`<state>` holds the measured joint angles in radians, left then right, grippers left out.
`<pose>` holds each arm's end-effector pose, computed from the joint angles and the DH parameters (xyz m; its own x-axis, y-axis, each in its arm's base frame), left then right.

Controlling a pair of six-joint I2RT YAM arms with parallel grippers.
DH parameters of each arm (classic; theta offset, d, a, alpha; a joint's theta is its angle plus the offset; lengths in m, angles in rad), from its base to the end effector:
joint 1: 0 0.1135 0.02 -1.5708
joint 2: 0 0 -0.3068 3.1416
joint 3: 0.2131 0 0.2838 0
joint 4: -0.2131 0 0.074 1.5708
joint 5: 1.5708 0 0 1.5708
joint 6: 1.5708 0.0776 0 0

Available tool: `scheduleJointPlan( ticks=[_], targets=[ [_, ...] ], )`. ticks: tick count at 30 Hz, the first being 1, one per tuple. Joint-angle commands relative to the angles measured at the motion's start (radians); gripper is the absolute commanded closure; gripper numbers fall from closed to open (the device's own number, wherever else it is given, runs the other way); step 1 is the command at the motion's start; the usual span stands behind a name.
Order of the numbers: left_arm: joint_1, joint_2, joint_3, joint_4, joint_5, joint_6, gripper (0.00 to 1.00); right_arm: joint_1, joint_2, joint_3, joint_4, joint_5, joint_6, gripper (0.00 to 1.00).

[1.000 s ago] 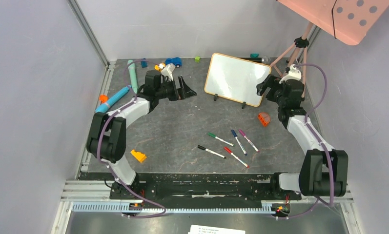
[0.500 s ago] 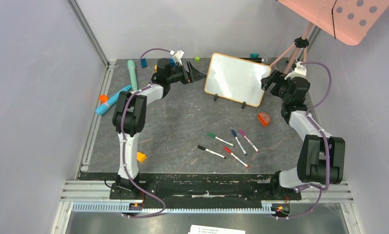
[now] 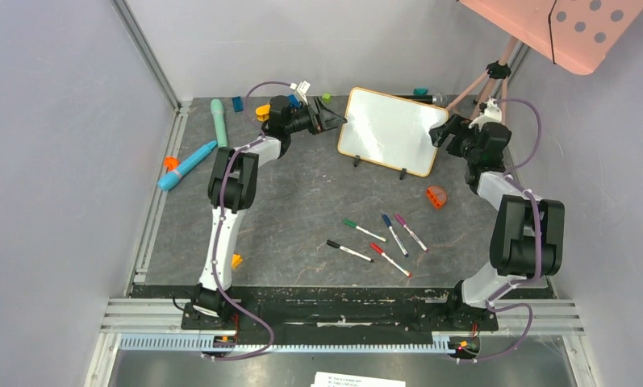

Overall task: Write a sentence on the whiteboard
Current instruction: Move the whiteboard to the center of the board.

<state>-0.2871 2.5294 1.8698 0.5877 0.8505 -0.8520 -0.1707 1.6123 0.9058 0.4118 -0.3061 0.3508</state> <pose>0.6087 -0.2405 0.1583 -0.7270 -0.3029 -0.6161 0.5446 0.2921 -0.7862 0.4221 -0.0490 0.2426 -0.3108 0.3861 -0.8685 -0.0164 0.9115 0.4110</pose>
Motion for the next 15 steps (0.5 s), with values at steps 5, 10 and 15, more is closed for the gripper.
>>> scheduleJointPlan(
  ticks=[5, 10, 15],
  targets=[
    [-0.007, 0.063, 0.087, 0.032, 0.054, -0.072, 0.14, -0.004, 0.126, 0.127, 0.085, -0.11, 0.053, 0.24],
    [-0.012, 0.084, 0.102, 0.022, 0.044, -0.078, 0.19, -0.006, 0.182, 0.17, 0.091, -0.123, 0.064, 0.39],
    [-0.02, 0.108, 0.135, 0.009, 0.054, -0.079, 0.33, -0.009, 0.212, 0.18, 0.105, -0.149, 0.074, 0.51]
  ],
)
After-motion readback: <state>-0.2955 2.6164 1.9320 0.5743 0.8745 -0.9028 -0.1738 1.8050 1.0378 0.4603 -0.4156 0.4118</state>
